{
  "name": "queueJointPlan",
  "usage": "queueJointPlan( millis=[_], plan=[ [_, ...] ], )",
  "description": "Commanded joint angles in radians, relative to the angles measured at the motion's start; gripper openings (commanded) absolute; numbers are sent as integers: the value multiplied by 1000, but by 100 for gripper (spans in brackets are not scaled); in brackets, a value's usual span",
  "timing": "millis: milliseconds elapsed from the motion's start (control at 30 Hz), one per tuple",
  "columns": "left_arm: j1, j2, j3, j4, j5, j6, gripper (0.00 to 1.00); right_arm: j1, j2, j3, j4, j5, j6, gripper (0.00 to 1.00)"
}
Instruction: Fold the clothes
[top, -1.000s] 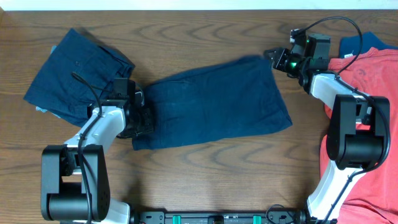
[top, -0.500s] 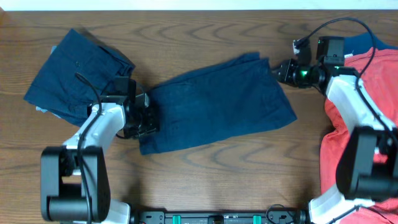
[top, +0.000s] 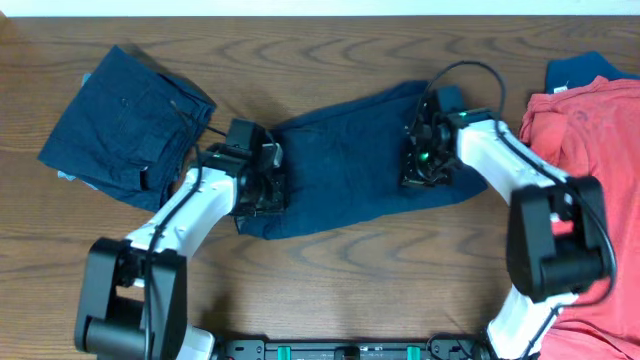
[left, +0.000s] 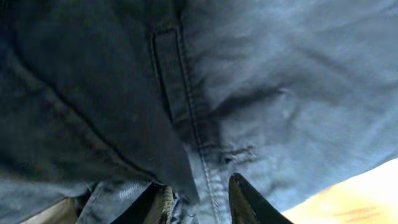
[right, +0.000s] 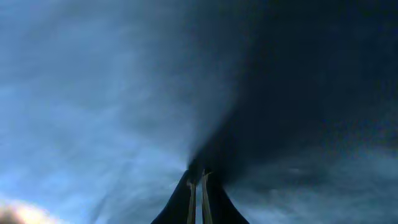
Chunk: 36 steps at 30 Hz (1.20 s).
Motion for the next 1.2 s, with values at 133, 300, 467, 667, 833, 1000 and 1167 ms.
queueJointPlan(
  millis=[133, 300, 467, 667, 833, 1000, 1167],
  plan=[
    [17, 82, 7, -85, -338, -80, 25, -95, 104, -5, -9, 330, 189, 1],
    [95, 69, 11, -130, -421, -80, 30, -206, 91, -4, 6, 290, 145, 1],
    [190, -10, 66, -219, -417, -80, 34, -252, 91, -4, 3, 206, 98, 2],
    [227, -149, 98, -250, -177, -72, 36, -256, 91, -4, 4, 206, 98, 2],
    [129, -169, 91, -198, 16, -53, 37, -256, 91, -4, 2, 206, 98, 2],
    [15, -97, 48, -132, -35, -40, 31, -256, 87, -1, -9, 188, 69, 2],
    [-28, 26, 12, -52, -50, 6, 24, -255, 14, 1, -17, -56, -99, 2]
  ],
)
